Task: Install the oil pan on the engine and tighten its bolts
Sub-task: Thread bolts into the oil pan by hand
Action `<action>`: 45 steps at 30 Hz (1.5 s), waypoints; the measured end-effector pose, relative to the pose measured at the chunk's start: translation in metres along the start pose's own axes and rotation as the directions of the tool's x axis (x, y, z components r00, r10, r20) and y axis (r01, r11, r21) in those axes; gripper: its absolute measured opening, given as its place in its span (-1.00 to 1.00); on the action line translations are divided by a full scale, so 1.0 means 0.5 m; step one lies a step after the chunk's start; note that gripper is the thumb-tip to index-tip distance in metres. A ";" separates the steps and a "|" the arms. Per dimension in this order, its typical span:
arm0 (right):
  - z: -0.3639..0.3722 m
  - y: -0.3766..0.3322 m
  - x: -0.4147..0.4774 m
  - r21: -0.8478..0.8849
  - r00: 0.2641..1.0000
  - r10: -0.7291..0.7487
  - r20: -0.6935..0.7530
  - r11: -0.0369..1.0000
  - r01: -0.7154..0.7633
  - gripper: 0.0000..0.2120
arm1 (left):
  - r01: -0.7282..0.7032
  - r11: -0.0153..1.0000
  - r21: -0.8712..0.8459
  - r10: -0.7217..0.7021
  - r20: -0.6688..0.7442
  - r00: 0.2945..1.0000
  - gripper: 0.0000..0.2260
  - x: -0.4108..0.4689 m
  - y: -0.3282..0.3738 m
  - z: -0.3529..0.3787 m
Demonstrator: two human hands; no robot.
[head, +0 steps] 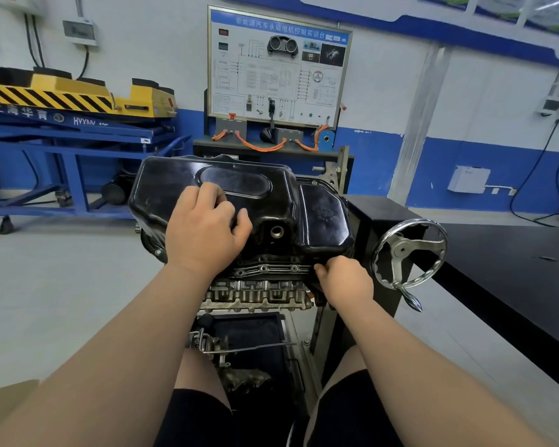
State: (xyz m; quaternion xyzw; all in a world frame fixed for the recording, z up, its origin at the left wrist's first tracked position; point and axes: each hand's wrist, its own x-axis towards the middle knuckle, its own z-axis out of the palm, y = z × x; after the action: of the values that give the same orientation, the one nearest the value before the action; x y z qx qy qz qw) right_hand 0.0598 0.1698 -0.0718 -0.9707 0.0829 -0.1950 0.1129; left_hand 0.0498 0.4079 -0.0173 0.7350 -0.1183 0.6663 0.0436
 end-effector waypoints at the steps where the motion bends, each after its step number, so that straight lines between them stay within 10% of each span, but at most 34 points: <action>1: 0.002 0.001 -0.001 0.026 1.000 0.005 -0.007 1.000 -0.005 -0.69 | 0.001 1.000 -0.002 -0.001 0.003 1.000 -0.62 0.000 0.000 0.000; 12: 0.038 -0.007 -0.020 0.440 0.993 0.106 -0.057 0.895 -0.071 -0.71 | -0.013 1.000 -0.003 0.013 0.001 1.000 -0.64 0.003 0.002 -0.005; 38: 0.003 0.000 -0.006 -0.060 1.000 -0.020 0.015 0.998 0.021 -0.57 | -0.003 1.000 -0.011 0.003 0.031 1.000 -0.64 0.000 0.003 -0.009; 45: 0.037 0.000 -0.005 0.430 0.988 0.149 -0.040 0.895 -0.118 -0.77 | -0.002 1.000 -0.008 0.002 0.023 1.000 -0.65 0.000 0.003 -0.007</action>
State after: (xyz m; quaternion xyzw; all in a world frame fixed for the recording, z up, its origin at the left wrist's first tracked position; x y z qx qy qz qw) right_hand 0.0649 0.1739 -0.0894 -0.9070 0.1089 -0.2350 0.3322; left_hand 0.0459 0.4073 -0.0168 0.7423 -0.1221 0.6573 0.0446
